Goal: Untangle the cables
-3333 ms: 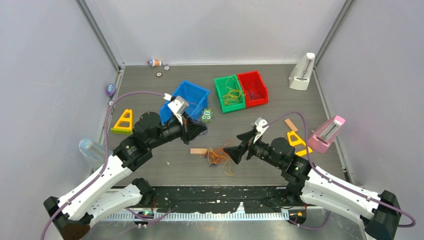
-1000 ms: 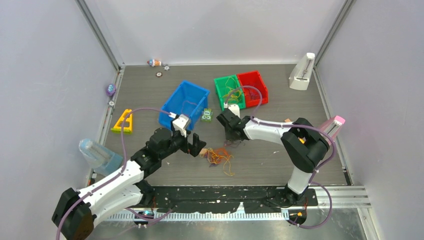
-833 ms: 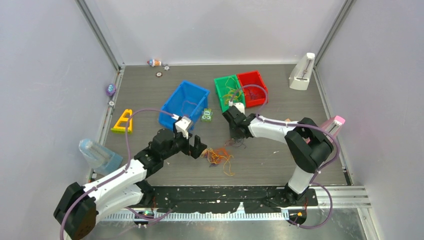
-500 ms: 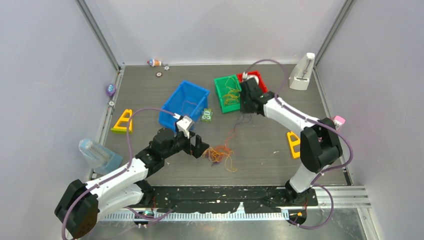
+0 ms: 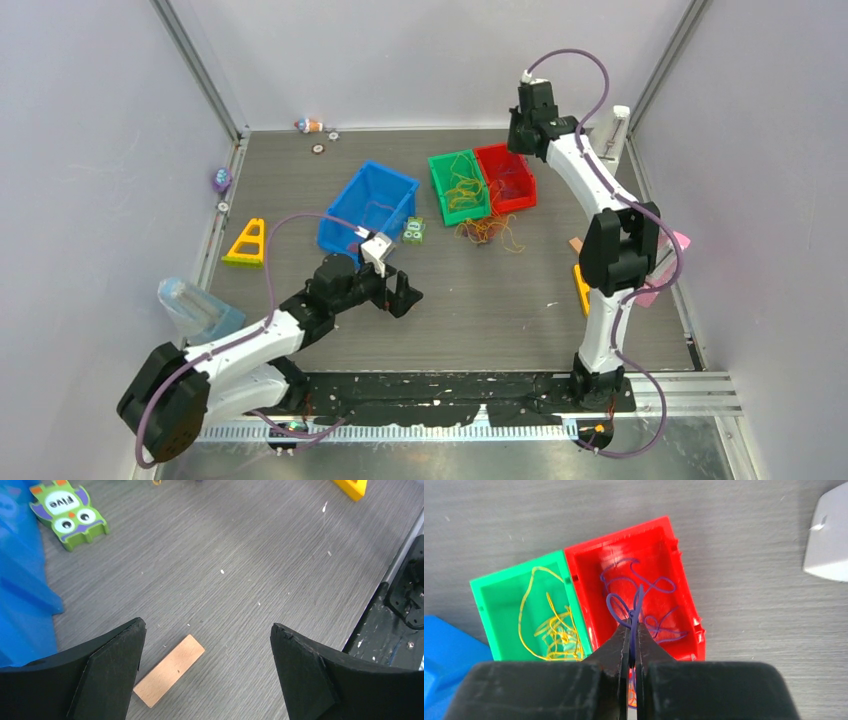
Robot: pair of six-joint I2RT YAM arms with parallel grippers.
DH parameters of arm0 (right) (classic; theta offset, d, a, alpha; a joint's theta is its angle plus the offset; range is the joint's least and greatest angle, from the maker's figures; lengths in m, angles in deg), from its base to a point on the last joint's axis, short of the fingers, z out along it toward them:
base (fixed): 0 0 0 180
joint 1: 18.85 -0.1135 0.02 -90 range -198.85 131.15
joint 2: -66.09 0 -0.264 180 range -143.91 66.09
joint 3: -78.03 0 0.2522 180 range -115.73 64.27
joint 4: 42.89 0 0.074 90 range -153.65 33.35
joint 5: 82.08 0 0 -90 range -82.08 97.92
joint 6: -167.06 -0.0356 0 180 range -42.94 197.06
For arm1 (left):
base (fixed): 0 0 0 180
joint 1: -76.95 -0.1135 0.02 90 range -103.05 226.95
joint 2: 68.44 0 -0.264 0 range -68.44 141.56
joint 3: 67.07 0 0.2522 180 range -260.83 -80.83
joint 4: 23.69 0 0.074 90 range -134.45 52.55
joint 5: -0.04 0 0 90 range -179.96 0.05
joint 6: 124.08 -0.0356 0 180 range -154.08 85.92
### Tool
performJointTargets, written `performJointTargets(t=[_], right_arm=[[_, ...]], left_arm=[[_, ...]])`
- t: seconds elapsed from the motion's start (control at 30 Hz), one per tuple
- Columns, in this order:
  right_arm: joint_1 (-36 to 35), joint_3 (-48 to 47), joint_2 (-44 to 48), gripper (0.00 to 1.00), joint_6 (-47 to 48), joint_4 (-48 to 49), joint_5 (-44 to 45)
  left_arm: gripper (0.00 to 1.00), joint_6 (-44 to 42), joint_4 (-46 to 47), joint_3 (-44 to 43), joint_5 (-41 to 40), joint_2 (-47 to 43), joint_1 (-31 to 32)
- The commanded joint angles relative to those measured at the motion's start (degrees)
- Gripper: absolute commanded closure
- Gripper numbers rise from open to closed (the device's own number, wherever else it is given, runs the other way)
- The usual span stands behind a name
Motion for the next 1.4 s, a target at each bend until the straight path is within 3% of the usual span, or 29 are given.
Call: performJointTargets(t=[0.0, 0.27, 0.4, 0.7, 0.9, 1.1, 1.23, 1.37], right_arm=[[-0.76, -1.92, 0.68, 0.95, 1.82, -4.10, -5.37], [-1.48, 16.65, 17.04, 0.95, -0.88, 1.01, -16.75], [-5.29, 23.47, 26.63, 0.95, -1.41, 0.57, -19.41], [-14.59, 23.50, 43.72, 0.95, -3.81, -4.45, -21.09], [-16.06, 18.64, 48.02, 0.95, -5.55, -8.26, -24.56], [-16.06, 21.49, 49.05, 0.95, -6.83, -7.74, -25.85], [-15.94, 23.63, 50.15, 0.95, -6.71, -6.43, -19.39], [-13.13, 24.90, 48.02, 0.95, -5.18, -4.53, -10.71]], left_arm=[[0.04, -1.41, 1.41, -4.34, 2.00, 5.62, 0.00], [0.06, -2.36, -1.26, -11.78, 0.98, 13.87, 1.69], [0.06, -2.66, -1.33, -14.99, 0.98, 15.31, 2.59], [0.06, -5.69, 5.91, -14.68, 3.12, 14.01, 4.13], [0.02, -8.80, 9.03, -14.82, 3.57, 14.27, 5.70], [0.01, -10.21, 8.95, -17.89, 2.94, 18.72, 6.74], [0.02, -10.11, 4.52, -23.78, 0.98, 24.11, 7.11], [0.04, -9.05, -5.57, -32.04, -3.09, 31.46, 7.12]])
